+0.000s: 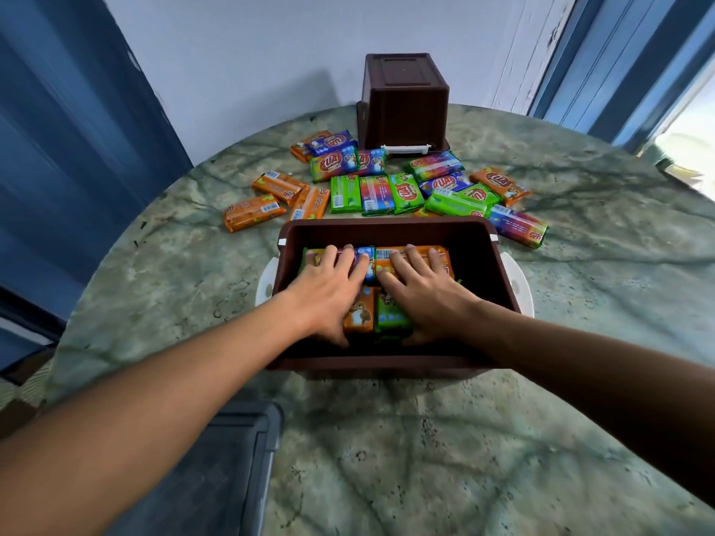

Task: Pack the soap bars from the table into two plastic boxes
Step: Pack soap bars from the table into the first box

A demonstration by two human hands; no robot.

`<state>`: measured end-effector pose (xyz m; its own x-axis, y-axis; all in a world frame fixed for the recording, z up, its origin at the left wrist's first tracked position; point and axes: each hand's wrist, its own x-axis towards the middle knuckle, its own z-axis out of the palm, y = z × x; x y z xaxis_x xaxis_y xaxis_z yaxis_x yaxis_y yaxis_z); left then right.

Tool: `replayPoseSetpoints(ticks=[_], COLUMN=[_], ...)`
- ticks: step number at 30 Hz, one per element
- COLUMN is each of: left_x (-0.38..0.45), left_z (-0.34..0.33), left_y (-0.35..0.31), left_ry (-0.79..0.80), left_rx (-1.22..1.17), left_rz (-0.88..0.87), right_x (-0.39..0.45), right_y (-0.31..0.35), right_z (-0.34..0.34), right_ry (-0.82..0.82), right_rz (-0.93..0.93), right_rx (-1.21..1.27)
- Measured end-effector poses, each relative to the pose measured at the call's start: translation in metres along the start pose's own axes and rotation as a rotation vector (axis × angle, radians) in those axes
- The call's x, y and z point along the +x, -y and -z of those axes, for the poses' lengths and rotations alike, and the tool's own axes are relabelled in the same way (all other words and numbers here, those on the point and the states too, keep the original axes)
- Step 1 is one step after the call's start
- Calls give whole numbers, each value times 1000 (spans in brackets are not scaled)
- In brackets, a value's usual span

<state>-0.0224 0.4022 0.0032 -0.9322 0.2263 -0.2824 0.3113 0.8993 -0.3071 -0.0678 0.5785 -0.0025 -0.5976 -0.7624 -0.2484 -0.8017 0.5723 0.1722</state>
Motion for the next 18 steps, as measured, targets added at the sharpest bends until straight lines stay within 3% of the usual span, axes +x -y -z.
replayPoseSetpoints(ticks=[6, 12, 18], left_x=[7, -3, -3], left_z=[17, -3, -8], left_y=[22, -5, -14], left_ry=[32, 0, -48], left_rx=[-219, -51, -26], left_rz=[-37, 47, 76], right_x=[2, -3, 2], right_y=[-12, 3, 4], right_z=[12, -6, -18], right_ry=[-13, -17, -105], right_rz=[24, -24, -65], right_rx=[167, -83, -175])
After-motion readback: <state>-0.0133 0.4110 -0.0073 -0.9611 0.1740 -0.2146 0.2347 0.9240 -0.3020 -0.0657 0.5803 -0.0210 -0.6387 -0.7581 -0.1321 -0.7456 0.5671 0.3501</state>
